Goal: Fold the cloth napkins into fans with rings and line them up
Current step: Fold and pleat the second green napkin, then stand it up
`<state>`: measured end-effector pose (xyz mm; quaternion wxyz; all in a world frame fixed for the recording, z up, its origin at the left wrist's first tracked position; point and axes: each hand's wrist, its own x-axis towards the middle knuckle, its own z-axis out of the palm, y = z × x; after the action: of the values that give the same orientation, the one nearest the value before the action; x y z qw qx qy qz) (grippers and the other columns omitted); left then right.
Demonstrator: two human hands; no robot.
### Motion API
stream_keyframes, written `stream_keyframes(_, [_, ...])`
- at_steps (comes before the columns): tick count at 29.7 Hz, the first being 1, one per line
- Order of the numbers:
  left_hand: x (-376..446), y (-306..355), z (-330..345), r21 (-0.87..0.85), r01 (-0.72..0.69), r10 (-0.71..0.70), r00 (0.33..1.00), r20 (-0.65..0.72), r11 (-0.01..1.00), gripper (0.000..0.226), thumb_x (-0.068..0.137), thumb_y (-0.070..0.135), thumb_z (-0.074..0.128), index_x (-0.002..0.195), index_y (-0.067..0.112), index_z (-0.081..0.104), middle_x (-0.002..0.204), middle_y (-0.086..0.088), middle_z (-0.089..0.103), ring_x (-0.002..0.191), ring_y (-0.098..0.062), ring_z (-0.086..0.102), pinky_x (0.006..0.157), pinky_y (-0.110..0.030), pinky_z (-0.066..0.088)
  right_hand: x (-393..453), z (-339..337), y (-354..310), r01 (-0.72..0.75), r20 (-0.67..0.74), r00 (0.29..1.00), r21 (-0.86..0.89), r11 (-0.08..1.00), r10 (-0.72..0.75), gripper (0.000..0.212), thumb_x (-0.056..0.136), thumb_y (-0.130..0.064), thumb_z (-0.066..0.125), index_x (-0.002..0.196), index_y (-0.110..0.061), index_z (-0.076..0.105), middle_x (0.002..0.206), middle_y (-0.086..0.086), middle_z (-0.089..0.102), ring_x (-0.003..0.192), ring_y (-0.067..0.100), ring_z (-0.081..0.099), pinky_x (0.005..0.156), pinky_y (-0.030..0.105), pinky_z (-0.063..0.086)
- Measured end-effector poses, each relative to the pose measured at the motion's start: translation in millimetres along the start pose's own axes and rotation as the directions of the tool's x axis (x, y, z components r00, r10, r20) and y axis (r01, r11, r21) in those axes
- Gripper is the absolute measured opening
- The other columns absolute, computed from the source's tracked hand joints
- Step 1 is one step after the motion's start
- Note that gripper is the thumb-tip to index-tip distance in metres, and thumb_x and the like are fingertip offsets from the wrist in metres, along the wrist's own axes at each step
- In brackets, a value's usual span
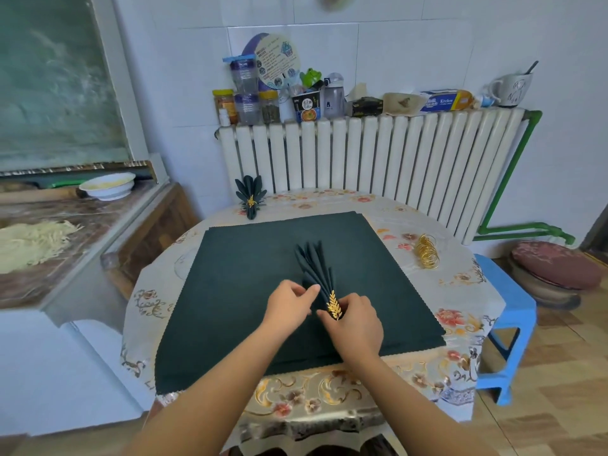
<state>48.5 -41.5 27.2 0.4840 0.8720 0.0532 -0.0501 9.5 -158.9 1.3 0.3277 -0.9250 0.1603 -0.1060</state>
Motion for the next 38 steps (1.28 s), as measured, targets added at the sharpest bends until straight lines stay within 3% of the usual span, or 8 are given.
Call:
stream_keyframes(5, [5, -18, 15, -0.151, 0.156, -0.154, 0.988, 0.020, 0.976, 0.037, 0.087, 0.045, 0.063, 0.099, 0.011, 0.055, 0.094, -0.004, 0.065, 0.073, -0.015, 0.066, 0.072, -0.033, 0.056, -4, 9, 0, -0.029, 0.139, 0.990, -0.057, 0.998, 0.037, 0.047, 0.077, -0.061, 0.059, 0.104, -0.023, 0.050, 0.101, -0.009, 0.054, 0.093, 0.013, 0.056, 0.071, 0.029, 0.043])
stream_keyframes(9, [10, -23, 14, -0.297, 0.162, -0.159, 0.987, 0.035, 0.941, 0.030, 0.089, 0.033, 0.066, 0.102, 0.008, 0.057, 0.096, -0.006, 0.067, 0.075, -0.011, 0.068, 0.064, -0.027, 0.052, 13, 3, 0, -0.153, 0.193, 0.976, 0.292, 0.944, 0.099, 0.035, 0.087, -0.042, 0.053, 0.113, -0.019, 0.054, 0.110, -0.005, 0.061, 0.092, 0.011, 0.056, 0.075, 0.030, 0.046])
stream_keyframes(12, [11, -23, 15, -0.362, 0.161, -0.160, 0.987, 0.034, 0.918, 0.020, 0.090, 0.025, 0.066, 0.098, 0.007, 0.060, 0.095, -0.007, 0.069, 0.077, -0.011, 0.068, 0.060, -0.023, 0.050, 31, 6, -2, -0.182, 0.227, 0.968, 0.321, 0.930, 0.111, 0.043, 0.089, -0.045, 0.056, 0.118, -0.013, 0.059, 0.113, -0.001, 0.064, 0.099, 0.014, 0.058, 0.076, 0.026, 0.042])
stream_keyframes(19, [17, -23, 18, -0.467, 0.250, -0.267, 0.963, 0.032, 0.848, 0.020, 0.095, 0.028, 0.058, 0.094, 0.009, 0.060, 0.094, -0.007, 0.070, 0.077, -0.014, 0.069, 0.057, -0.023, 0.049, 50, 12, 0, -0.225, 0.244, 0.959, 0.343, 0.912, 0.145, 0.031, 0.089, -0.041, 0.060, 0.097, -0.013, 0.069, 0.093, -0.002, 0.069, 0.085, 0.014, 0.061, 0.075, 0.027, 0.047])
stream_keyframes(26, [25, -24, 19, -0.457, 0.273, -0.317, 0.948, -0.020, 0.846, 0.014, 0.095, 0.018, 0.055, 0.101, 0.006, 0.057, 0.092, -0.009, 0.067, 0.070, -0.016, 0.069, 0.048, -0.023, 0.048, 51, 10, 2, -0.326, 0.270, 0.934, 0.372, 0.869, 0.235, 0.025, 0.090, -0.033, 0.061, 0.079, -0.010, 0.063, 0.064, 0.003, 0.066, 0.058, 0.018, 0.062, 0.060, 0.029, 0.051])
stream_keyframes(31, [24, -30, 16, -0.489, 0.273, -0.340, 0.939, -0.052, 0.828, 0.017, 0.096, 0.021, 0.051, 0.097, 0.005, 0.055, 0.094, -0.012, 0.068, 0.070, -0.020, 0.071, 0.049, -0.026, 0.051, 47, 9, 6, -0.394, 0.297, 0.912, 0.431, 0.812, 0.284, 0.024, 0.092, -0.030, 0.057, 0.081, -0.009, 0.062, 0.065, 0.002, 0.067, 0.065, 0.023, 0.070, 0.071, 0.036, 0.058])
stream_keyframes(35, [20, -20, 15, -0.287, 0.225, -0.252, 0.966, -0.060, 0.931, 0.040, 0.086, 0.049, 0.063, 0.097, 0.013, 0.049, 0.094, -0.004, 0.062, 0.077, -0.017, 0.068, 0.048, -0.024, 0.047, 46, 11, 0, -0.364, 0.289, 0.922, 0.423, 0.830, 0.258, 0.026, 0.092, -0.032, 0.057, 0.079, -0.010, 0.059, 0.068, 0.005, 0.067, 0.064, 0.022, 0.069, 0.064, 0.032, 0.057])
stream_keyframes(38, [22, -18, 19, -0.212, 0.231, -0.249, 0.966, -0.062, 0.950, 0.034, 0.086, 0.043, 0.065, 0.092, 0.015, 0.046, 0.090, -0.005, 0.061, 0.072, -0.018, 0.064, 0.050, -0.026, 0.046, 45, 11, -4, -0.347, 0.281, 0.928, 0.406, 0.846, 0.245, 0.027, 0.092, -0.032, 0.056, 0.076, -0.010, 0.058, 0.070, 0.006, 0.068, 0.062, 0.022, 0.068, 0.055, 0.027, 0.052])
